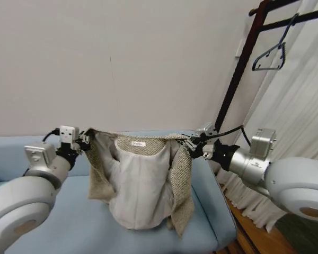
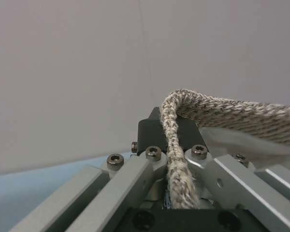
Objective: Pick up the clothes from the sofa and hang them on the clothes hanger.
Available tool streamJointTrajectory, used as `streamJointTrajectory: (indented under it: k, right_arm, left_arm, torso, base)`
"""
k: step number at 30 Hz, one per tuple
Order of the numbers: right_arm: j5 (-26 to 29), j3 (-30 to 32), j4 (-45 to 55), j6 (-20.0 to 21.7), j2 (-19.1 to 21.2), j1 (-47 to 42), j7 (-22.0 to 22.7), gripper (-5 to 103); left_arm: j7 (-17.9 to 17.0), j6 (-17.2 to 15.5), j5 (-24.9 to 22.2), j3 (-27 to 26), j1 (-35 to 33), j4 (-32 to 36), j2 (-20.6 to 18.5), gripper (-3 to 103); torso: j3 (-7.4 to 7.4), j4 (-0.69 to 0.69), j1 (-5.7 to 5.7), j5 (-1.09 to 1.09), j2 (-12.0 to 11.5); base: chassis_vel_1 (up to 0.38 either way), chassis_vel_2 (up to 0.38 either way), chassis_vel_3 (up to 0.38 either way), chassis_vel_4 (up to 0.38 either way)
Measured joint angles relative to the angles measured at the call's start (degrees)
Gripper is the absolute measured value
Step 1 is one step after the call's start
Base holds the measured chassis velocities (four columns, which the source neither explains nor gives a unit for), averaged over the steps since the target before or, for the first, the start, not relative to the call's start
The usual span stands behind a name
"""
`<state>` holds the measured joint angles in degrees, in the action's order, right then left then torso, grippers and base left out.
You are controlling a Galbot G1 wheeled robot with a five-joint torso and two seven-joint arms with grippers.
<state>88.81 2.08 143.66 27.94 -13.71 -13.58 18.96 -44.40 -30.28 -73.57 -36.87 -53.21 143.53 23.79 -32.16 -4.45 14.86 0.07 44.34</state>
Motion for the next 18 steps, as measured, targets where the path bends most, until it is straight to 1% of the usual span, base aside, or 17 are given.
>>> streamJointTrajectory:
  k: [1,2,3,4,5,6,7,8,9,10,11,12,13,14,15,16,18]
  right_arm:
    - [0.0,0.0,0.0,0.0,0.0,0.0,0.0,1]
    - [-0.1,0.0,0.0,0.0,-0.3,0.4,0.4,1]
    - [-0.2,0.3,0.0,0.0,-0.7,1.0,1.0,1]
    - [-0.1,0.5,0.0,0.0,-1.0,1.9,1.4,1]
    - [0.1,0.8,-0.1,0.0,-1.1,2.5,1.6,1]
    - [0.1,0.8,-0.1,0.0,-1.1,2.5,1.6,1]
    - [0.2,0.9,-0.2,-0.1,-1.2,3.0,1.7,1]
    - [0.6,1.0,-0.5,-0.2,-1.3,3.7,1.7,1]
    - [1.9,1.1,-1.2,-0.3,-1.1,5.2,1.6,1]
    - [2.9,1.1,-1.4,-0.3,-0.8,6.1,1.4,1]
    - [4.2,1.0,-1.6,-0.3,-0.5,7.0,1.1,1]
    - [4.2,1.0,-1.6,-0.3,-0.5,7.0,1.1,1]
    - [5.3,0.8,-1.6,-0.3,-0.2,7.8,0.9,1]
    - [8.3,0.1,-1.8,-0.2,0.8,10.4,-0.3,1]
    - [10.0,-0.3,-2.0,-0.1,1.4,11.9,-1.2,1]
    - [11.5,-0.4,-2.2,-0.1,2.2,12.9,-2.2,1]
    - [12.9,-0.3,-2.4,0.0,3.3,13.7,-3.4,1]
  left_arm:
    - [0.0,0.0,0.0,0.0,0.0,0.0,0.0,2]
    - [1.7,1.4,0.0,0.0,0.3,0.0,-0.1,2]
    - [5.1,3.3,0.0,-0.3,0.5,0.0,-0.2,2]
    - [7.7,4.7,0.1,-0.6,0.8,-0.1,-0.4,2]
    - [8.9,5.4,0.1,-0.8,1.0,-0.1,-0.7,2]
    - [8.9,5.4,0.1,-0.8,1.0,-0.1,-0.7,2]
    - [10.2,6.0,0.0,-1.2,1.2,-0.1,-1.0,2]
    - [12.1,6.8,-0.2,-2.2,1.4,-0.1,-1.5,2]
    - [16.1,7.8,-1.8,-5.4,2.2,-0.1,-3.0,2]
    - [18.0,7.8,-3.6,-7.5,2.8,-0.1,-4.3,2]
    - [19.1,7.6,-5.5,-9.3,3.2,-0.1,-5.4,2]
    - [19.1,7.6,-5.5,-9.3,3.2,-0.1,-5.4,2]
    - [19.7,7.0,-7.3,-10.7,3.5,-0.1,-6.3,2]
    - [20.5,5.3,-12.5,-14.4,4.0,-0.1,-8.8,2]
    - [20.5,4.4,-15.6,-16.5,4.1,-0.1,-10.3,2]
    - [20.1,3.3,-18.2,-18.2,4.2,-0.1,-11.5,2]
    - [19.0,1.8,-21.2,-19.9,4.4,-0.1,-12.8,2]
  torso:
    - [0.0,0.0,0.0,0.0,0.0]
    - [0.0,0.0,0.0,0.01,0.0]
    - [0.0,-0.01,0.0,0.01,0.0]
    - [0.0,-0.02,0.0,0.01,0.0]
    - [0.0,-0.02,0.0,0.01,0.0]
    - [0.0,-0.02,0.0,0.01,0.0]
    - [0.0,-0.02,0.0,0.01,0.0]
    - [0.0,-0.03,0.0,0.0,0.0]
    - [0.0,-0.01,0.0,0.0,0.0]
    - [0.0,-0.02,0.0,0.01,0.0]
    - [0.0,-0.01,0.0,0.02,0.0]
    - [0.0,-0.01,0.0,0.02,0.0]
    - [0.0,-0.01,0.0,0.02,0.0]
    - [0.0,-0.02,0.0,0.02,0.0]
    - [0.0,-0.01,0.0,0.03,0.0]
    - [0.0,-0.01,0.0,0.02,0.0]
    - [0.0,-0.01,0.0,0.01,0.0]
  base:
    - [0.0,0.0,0.0,0.0]
    - [0.0,0.0,0.0,0.0]
    - [0.0,0.0,0.0,0.0]
    - [0.0,0.0,0.0,0.0]
    - [0.0,0.0,0.0,0.0]
    - [0.0,0.0,0.0,0.0]
    - [0.0,0.0,0.0,0.0]
    - [0.0,0.0,0.0,0.0]
    - [0.0,0.0,0.0,0.0]
    - [0.0,0.0,0.0,0.0]
    - [0.0,0.0,0.0,0.0]
    - [0.0,0.0,0.0,0.0]
    - [0.0,0.0,0.0,0.0]
    - [0.0,0.0,0.0,0.0]
    - [0.0,0.0,0.0,0.0]
    - [0.0,0.0,0.0,0.0]
    - [0.0,0.0,0.0,0.0]
